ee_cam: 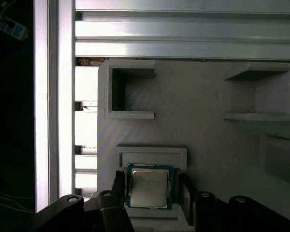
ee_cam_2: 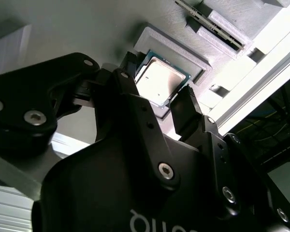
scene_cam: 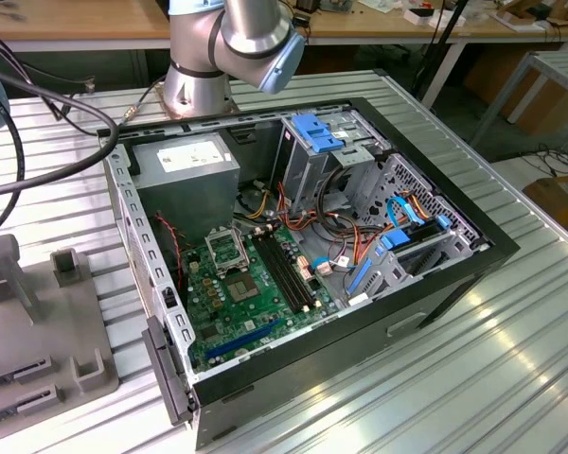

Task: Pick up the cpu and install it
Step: 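Pick up the cpu and move it towards the insertion slot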

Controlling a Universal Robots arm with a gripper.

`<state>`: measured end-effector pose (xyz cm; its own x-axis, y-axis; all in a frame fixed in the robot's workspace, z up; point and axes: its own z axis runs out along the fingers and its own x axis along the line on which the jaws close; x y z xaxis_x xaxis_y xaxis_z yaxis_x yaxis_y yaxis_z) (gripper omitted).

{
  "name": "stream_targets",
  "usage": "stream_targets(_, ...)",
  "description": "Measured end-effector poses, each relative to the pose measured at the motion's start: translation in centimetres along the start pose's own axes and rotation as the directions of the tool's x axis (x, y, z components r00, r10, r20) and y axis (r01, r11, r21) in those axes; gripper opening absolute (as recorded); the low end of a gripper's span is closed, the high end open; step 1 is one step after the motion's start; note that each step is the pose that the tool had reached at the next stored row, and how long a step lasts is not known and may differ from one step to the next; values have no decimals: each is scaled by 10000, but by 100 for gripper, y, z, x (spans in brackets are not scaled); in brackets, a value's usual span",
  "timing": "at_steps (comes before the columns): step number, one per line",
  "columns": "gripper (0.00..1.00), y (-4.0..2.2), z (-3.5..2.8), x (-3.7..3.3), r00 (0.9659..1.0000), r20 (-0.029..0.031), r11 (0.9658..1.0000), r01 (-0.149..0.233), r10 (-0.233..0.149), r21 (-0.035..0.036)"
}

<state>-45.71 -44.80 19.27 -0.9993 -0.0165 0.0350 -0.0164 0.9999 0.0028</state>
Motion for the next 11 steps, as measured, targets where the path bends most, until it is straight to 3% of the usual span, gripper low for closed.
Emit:
stream_targets(5,55,0,-2,0,10000,-1,10000,0,0,1)
stream_targets(6,48,0,-3,0,10000,-1,10000,0,0,1)
stream_targets(11,48,0,-3,0,10000,-1,10000,0,0,1)
